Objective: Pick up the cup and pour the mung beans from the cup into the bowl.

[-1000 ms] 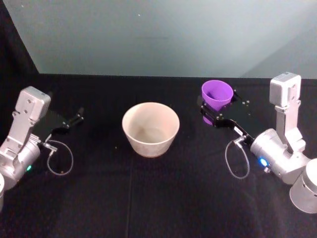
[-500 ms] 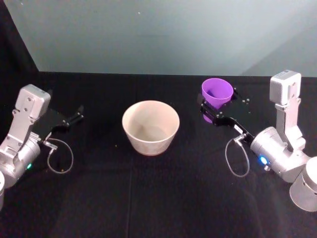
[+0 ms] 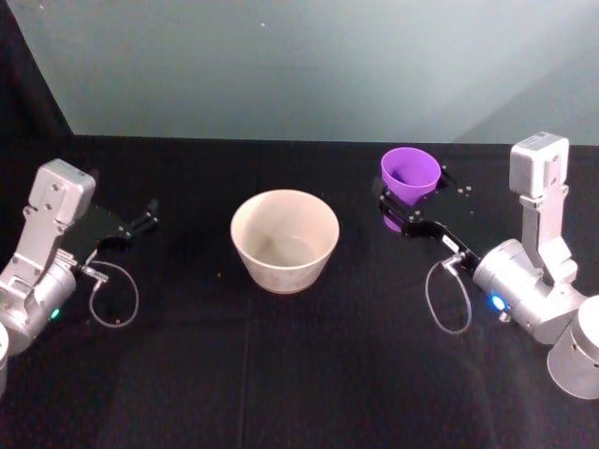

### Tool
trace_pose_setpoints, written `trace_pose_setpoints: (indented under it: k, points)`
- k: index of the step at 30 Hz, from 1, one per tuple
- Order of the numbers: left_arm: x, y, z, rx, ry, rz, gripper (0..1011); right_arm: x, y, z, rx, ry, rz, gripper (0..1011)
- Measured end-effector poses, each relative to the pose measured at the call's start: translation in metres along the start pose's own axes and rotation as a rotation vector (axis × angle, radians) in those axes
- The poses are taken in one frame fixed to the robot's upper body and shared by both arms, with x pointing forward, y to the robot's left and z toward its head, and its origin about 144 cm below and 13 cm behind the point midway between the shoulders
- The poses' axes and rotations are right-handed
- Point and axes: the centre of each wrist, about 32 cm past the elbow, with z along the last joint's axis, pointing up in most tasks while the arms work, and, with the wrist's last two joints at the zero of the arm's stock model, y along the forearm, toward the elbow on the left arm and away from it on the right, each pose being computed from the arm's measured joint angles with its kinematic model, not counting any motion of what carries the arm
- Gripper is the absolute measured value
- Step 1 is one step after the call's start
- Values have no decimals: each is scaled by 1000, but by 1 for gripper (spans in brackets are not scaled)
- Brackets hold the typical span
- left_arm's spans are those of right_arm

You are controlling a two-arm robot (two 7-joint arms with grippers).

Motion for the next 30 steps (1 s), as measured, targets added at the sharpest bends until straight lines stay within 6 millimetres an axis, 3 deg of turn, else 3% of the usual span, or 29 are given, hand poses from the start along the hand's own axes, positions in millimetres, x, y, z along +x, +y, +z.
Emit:
trace_pose_setpoints:
  k: [30]
  points:
    - [0, 0, 0, 0, 0, 0, 1000, 0, 1, 2, 1, -63, 13, 734]
